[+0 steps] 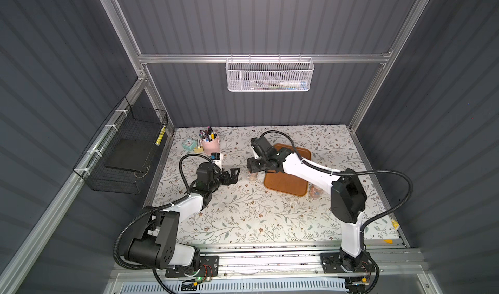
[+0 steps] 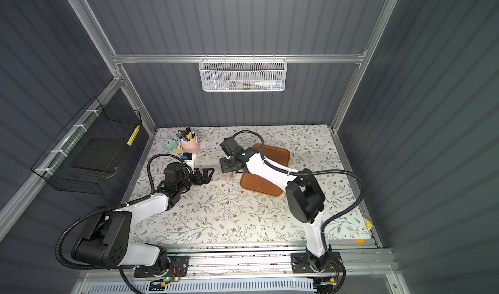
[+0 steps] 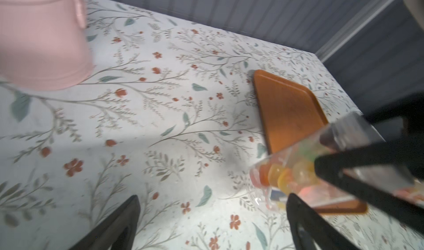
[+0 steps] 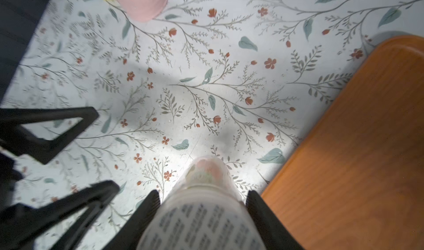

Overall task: Pour the candies out of the jar
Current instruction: Pick up the jar from the center of the board.

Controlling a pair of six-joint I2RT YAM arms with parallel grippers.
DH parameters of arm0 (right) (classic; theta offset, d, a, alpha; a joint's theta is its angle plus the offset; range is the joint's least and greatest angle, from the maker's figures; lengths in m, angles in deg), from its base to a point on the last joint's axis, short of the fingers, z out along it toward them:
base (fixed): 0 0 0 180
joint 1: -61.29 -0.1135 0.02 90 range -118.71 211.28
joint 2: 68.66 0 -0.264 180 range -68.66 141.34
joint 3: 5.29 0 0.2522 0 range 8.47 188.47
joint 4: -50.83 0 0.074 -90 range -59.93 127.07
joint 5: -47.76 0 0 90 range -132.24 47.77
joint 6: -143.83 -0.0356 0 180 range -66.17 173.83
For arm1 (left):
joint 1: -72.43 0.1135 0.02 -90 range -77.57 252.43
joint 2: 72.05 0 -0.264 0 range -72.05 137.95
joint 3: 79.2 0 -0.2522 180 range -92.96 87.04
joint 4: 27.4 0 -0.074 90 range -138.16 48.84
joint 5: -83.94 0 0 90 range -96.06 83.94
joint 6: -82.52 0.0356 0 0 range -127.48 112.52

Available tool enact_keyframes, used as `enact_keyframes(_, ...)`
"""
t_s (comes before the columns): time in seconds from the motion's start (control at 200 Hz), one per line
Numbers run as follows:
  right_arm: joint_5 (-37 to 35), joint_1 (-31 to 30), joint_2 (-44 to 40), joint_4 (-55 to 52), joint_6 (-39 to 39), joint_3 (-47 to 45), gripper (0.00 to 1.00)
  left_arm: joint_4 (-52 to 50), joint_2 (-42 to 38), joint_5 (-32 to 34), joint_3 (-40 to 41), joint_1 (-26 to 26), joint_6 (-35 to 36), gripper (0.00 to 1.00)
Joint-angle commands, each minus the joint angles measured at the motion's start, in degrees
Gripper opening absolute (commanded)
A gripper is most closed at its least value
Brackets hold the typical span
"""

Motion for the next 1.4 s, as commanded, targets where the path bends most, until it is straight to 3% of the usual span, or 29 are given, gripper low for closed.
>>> enact_keyframes(0.0,13.9,6.1,-5.1,-0.9,3.1,-0.4,0.52,-1.4,-1.1,-7.7,-3.7,-2.2,4.5,0.99)
enact_keyframes(0.15,24.8,10.4,-9.4,-4.1,6.9,-1.4,0.51,-6.7,0.2,-12.9,-10.5,-6.8,8.1,0.99)
enact_keyframes(0.39,29.3,11.8,-14.0,-6.0,8.3,-3.6,0.52,-11.0,4.4,-19.5,-19.6,-10.8,12.6,0.99)
enact_keyframes(0.64,34.1,11.9,-15.3,-6.6,8.6,-4.4,0.51,-13.6,7.9,-19.9,-23.4,-11.8,16.7,0.99)
enact_keyframes(1.171,34.5,12.3,-14.7,-7.1,7.2,-5.1,0.5,-14.0,8.2,-19.8,-23.8,-12.0,15.3,0.81)
enact_keyframes(1.286,34.4,12.4,-14.1,-7.7,7.2,-4.5,0.5,-14.1,8.5,-19.6,-23.9,-12.1,15.4,0.71)
enact_keyframes(1.351,34.5,12.4,-13.8,-7.8,7.0,-4.2,0.5,-14.4,8.9,-20.4,-24.4,-12.1,15.5,0.48)
enact_keyframes(1.391,34.6,12.4,-13.5,-7.9,6.9,-4.1,0.5,-15.0,9.3,-20.7,-25.0,-12.2,15.3,0.42)
